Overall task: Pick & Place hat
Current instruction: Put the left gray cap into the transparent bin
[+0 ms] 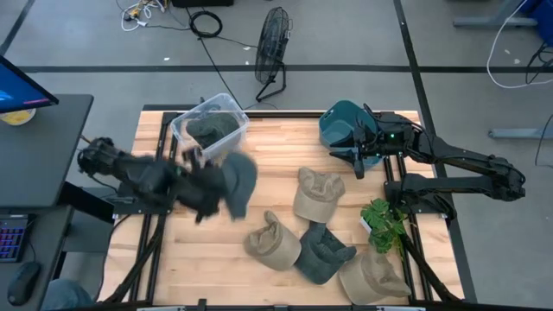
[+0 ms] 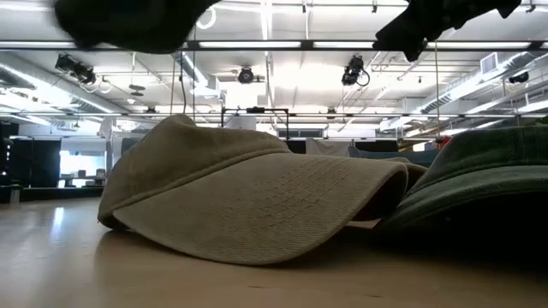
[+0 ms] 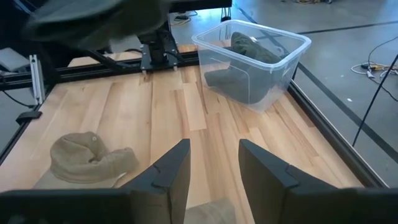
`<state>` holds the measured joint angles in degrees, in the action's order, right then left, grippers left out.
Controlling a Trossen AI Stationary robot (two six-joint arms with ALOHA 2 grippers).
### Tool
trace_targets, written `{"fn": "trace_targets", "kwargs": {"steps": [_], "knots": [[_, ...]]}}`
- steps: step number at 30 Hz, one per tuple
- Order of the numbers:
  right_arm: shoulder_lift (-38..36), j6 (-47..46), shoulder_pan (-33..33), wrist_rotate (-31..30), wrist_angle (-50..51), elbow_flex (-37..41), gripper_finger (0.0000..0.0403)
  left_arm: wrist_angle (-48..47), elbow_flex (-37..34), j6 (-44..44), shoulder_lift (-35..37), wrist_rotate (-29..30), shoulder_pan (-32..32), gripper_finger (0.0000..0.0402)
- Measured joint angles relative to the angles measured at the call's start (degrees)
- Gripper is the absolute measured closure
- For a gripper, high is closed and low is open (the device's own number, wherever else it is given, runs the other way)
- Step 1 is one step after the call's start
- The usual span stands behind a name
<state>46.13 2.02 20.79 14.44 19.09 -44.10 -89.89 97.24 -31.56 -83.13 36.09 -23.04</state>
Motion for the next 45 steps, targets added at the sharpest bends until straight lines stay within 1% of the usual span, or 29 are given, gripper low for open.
{"fn": "trace_targets", "kwargs": {"steps": [5,8,12,15,18,21,23,27,30,33,37,40,42,45], "knots": [[0.00,0.00,-0.01,-0.01,-0.42,0.00,0.0263,-0.08,1.93,22.84,0.24,7.72,12.92,0.0393],[-0.01,0.00,0.00,-0.01,-0.45,0.00,0.0263,0.01,1.93,33.60,-0.05,10.01,22.34,0.0393],[-0.02,0.00,0.01,-0.01,-0.52,0.00,0.0263,0.73,1.89,45.05,-0.80,10.31,34.80,0.0393],[-0.02,0.00,0.01,-0.01,-0.56,0.00,0.0263,4.59,0.60,55.54,-1.28,10.23,43.23,0.0393],[0.00,-0.01,0.00,-0.01,-0.56,0.00,0.0263,10.54,-1.85,65.17,-2.32,9.43,50.10,0.0393],[0.00,-1.51,0.01,-0.02,-0.57,0.00,0.0263,12.77,-5.44,72.57,-3.91,5.86,54.30,0.0393],[0.00,-3.16,0.01,-0.01,-0.56,0.00,0.0263,12.92,-8.96,76.88,-5.37,5.25,55.80,0.0393],[0.00,-3.74,-0.01,-0.02,-0.54,0.00,0.0263,19.20,-16.34,79.85,-6.75,8.77,57.01,0.0393],[0.00,-3.75,0.01,-0.01,-0.54,0.00,0.0263,25.13,-21.22,84.35,-6.75,9.21,56.91,0.0393],[0.00,-3.76,0.01,-0.02,-0.55,0.00,0.0263,29.20,-24.51,85.07,-6.73,9.07,55.47,0.0393],[0.00,-3.78,0.01,-0.01,-0.54,0.00,0.0263,33.50,-27.68,84.04,-6.71,8.17,53.79,0.0380],[0.00,-3.78,0.01,-0.02,-0.54,0.00,0.0263,33.87,-28.69,79.67,-6.67,6.37,52.24,0.0370],[0.00,-3.80,0.01,-0.01,-0.54,0.00,0.0263,34.08,-28.92,74.84,-6.67,2.50,51.37,0.0364],[0.00,-3.76,0.01,-0.03,-0.54,0.00,0.0263,33.22,-29.00,68.88,-6.70,-1.38,50.62,0.0353]]}}
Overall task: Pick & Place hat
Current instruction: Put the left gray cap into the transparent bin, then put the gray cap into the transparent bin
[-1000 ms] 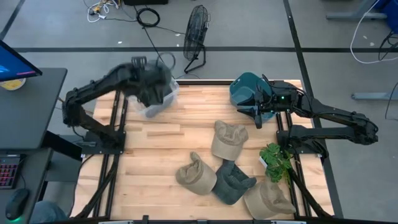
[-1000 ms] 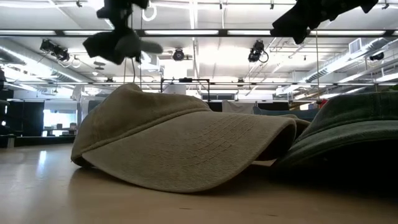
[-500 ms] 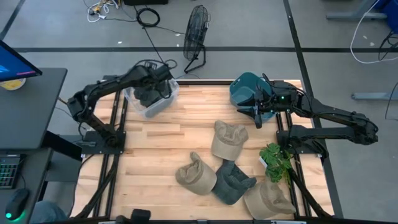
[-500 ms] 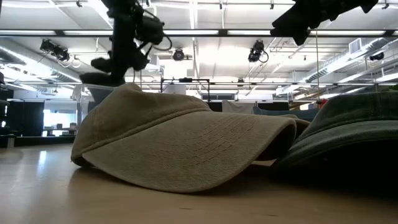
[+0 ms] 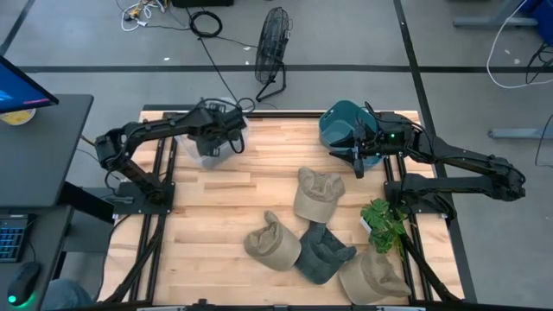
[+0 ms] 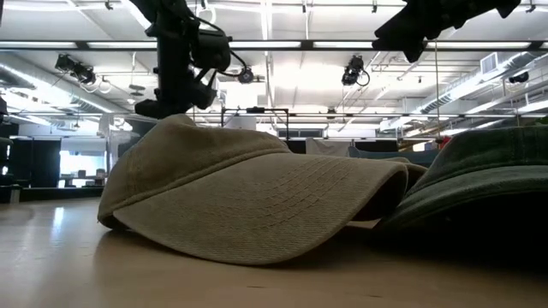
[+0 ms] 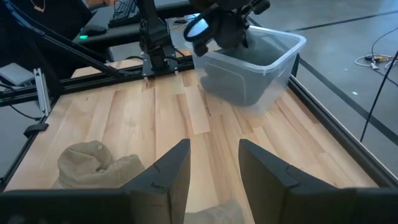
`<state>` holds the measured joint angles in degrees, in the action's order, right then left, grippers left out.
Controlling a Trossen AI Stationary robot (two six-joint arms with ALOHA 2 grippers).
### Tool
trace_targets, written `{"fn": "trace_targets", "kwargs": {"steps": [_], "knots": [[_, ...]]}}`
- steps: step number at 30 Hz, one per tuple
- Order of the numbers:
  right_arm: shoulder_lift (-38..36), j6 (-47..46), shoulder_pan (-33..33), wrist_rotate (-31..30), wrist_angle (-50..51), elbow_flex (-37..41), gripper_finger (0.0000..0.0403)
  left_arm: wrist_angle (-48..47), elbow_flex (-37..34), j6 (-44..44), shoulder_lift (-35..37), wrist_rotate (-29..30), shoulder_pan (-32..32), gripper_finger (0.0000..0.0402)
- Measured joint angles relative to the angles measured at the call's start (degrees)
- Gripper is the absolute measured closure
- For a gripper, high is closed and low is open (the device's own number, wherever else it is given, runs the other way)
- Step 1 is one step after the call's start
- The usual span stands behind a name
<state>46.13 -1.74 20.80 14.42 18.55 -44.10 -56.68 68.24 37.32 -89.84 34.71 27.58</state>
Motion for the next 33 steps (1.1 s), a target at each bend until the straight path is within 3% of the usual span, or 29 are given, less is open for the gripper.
{"fn": "trace_targets", "kwargs": {"steps": [5,11,17,22,26,29,33], "knots": [[0.00,0.56,-0.02,0.02,0.00,0.00,0.0263,-1.11,0.03,-5.31,-0.07,-2.57,0.51,0.0317],[0.00,0.70,-0.02,0.02,0.00,0.00,0.0263,-4.01,0.43,-10.53,0.08,-1.02,1.28,0.0251],[0.00,0.72,0.00,0.02,0.00,0.00,0.0263,-8.69,8.28,-11.43,0.17,0.40,-1.68,0.0207],[0.00,0.80,0.00,0.02,0.00,0.00,0.0263,-12.04,18.78,-21.23,0.26,-0.46,-6.08,0.0198],[0.00,3.08,-0.01,0.16,0.00,0.00,0.0263,-12.29,25.83,-36.75,0.28,-6.77,-9.87,0.0202],[0.00,3.98,-0.21,0.75,0.01,0.00,0.0263,-10.72,28.59,-45.20,0.32,-11.13,-12.93,0.0210],[0.00,4.40,-1.51,3.53,0.25,0.00,0.0263,-10.86,29.03,-48.05,0.32,-11.84,-17.21,0.0217]]}}
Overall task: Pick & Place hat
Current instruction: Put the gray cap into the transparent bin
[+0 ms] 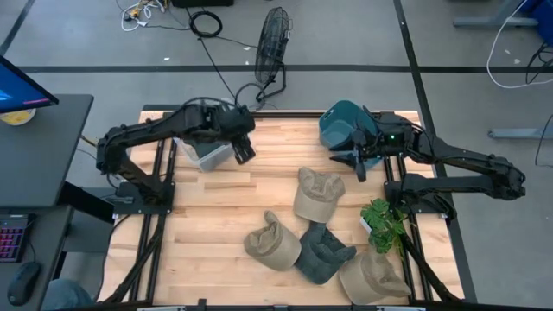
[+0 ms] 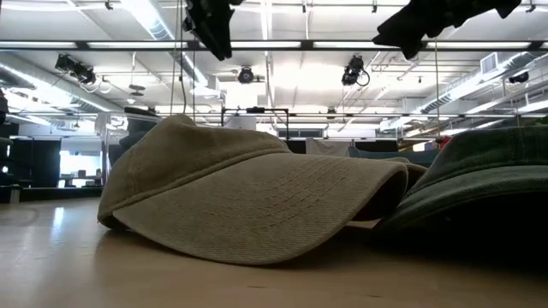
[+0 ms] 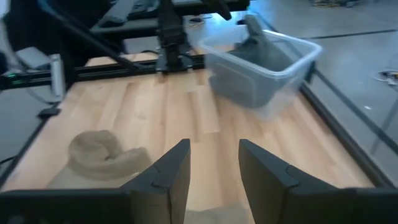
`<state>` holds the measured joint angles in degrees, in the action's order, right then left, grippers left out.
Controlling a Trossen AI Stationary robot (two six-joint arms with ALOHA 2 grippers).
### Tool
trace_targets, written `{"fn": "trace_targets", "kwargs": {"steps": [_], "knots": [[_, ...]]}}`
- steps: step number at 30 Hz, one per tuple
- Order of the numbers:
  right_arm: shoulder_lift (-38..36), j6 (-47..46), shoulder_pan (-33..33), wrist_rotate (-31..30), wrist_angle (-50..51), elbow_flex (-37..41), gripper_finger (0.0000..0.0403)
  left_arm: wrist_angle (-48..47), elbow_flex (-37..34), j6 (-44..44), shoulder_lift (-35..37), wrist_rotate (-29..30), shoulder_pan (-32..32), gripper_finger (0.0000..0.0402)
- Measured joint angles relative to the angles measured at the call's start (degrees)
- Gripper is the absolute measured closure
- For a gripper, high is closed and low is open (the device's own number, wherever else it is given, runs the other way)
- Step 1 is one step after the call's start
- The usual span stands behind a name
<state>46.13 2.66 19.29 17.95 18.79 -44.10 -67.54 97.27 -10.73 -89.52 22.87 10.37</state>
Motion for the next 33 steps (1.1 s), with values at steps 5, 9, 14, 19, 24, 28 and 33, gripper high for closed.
{"fn": "trace_targets", "kwargs": {"steps": [5,9,14,19,24,28,33], "knots": [[0.00,1.28,-4.19,1.13,0.54,0.00,0.0263,-0.58,0.02,-5.99,0.00,-1.11,-5.68,0.0215],[0.14,-0.50,-8.83,1.16,0.65,0.00,0.0263,0.15,0.00,-8.66,0.24,-1.21,-11.20,0.0214],[2.01,-4.67,-15.85,1.15,0.61,0.00,0.0263,0.20,0.02,-13.41,0.31,0.41,-16.99,0.0214],[6.69,-10.89,-23.62,1.14,0.62,0.00,0.0263,0.12,0.02,-15.04,0.31,4.14,-19.62,0.0214],[12.92,-19.57,-31.15,1.14,0.58,0.00,0.0263,-0.43,0.02,-16.10,0.31,4.53,-19.27,0.0214],[18.66,-30.69,-36.95,0.85,0.50,0.00,0.0263,-0.43,0.02,-17.16,0.31,4.56,-19.19,0.0214],[26.02,-37.84,-43.36,-2.93,0.46,0.00,0.0263,-0.43,0.02,-17.28,0.31,4.58,-19.61,0.0214]]}}
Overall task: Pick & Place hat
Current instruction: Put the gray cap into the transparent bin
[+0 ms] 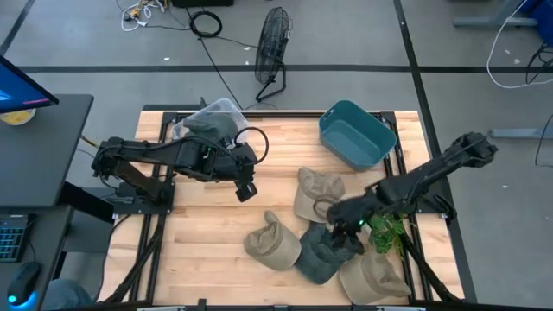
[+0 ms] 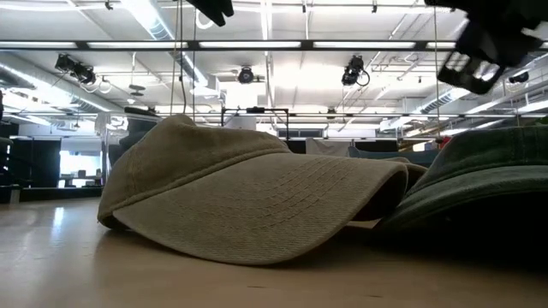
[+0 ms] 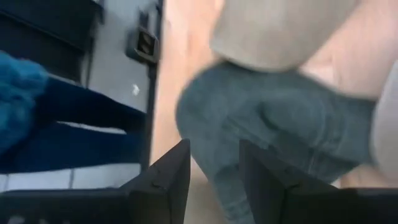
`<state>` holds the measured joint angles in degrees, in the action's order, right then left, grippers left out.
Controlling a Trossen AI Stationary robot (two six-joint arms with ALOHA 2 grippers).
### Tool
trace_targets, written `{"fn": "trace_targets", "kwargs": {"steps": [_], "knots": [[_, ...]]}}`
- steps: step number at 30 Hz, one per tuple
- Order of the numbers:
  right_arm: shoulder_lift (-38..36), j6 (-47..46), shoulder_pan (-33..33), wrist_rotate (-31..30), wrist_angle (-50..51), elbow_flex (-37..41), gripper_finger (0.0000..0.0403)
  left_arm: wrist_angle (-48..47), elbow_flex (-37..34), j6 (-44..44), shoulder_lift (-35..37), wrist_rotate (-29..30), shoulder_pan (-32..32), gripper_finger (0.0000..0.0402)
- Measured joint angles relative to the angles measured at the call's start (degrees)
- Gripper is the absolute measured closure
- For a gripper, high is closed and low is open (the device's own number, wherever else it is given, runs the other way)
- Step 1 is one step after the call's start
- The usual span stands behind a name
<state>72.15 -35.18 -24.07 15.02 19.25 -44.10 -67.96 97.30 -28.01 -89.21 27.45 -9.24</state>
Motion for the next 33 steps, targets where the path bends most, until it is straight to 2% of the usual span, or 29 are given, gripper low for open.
{"fn": "trace_targets", "kwargs": {"steps": [4,10,16,20,23,27,28,33], "knots": [[5.76,-5.34,-2.62,-2.97,-0.58,0.00,0.0263,0.24,-0.17,0.08,0.00,0.43,-0.01,0.0214],[13.11,-7.20,-4.06,-3.03,-4.26,0.00,0.0263,0.24,-0.18,0.15,0.00,0.61,0.01,0.0220],[17.11,-12.40,-4.07,-2.32,-8.14,0.00,0.0263,0.26,-0.22,0.17,0.00,0.60,0.01,0.0220],[18.64,-12.50,-4.05,-2.17,-10.09,0.00,0.0267,0.28,-0.22,0.17,0.00,0.59,0.01,0.0220],[18.88,-12.78,-4.04,-2.08,-9.96,-0.02,0.0294,0.32,-0.22,0.17,0.00,0.59,0.01,0.0220],[18.42,-10.45,-4.02,-0.74,-10.06,-0.02,0.0380,0.33,-0.22,0.17,0.00,0.56,0.01,0.0220],[18.12,-9.82,-4.02,-0.10,-10.04,-0.02,0.0390,0.33,-0.22,0.19,0.00,0.55,0.01,0.0220],[15.38,-5.94,-4.13,1.36,-5.57,-2.23,0.0397,0.37,-0.22,0.51,0.00,-0.36,0.01,0.0220]]}}
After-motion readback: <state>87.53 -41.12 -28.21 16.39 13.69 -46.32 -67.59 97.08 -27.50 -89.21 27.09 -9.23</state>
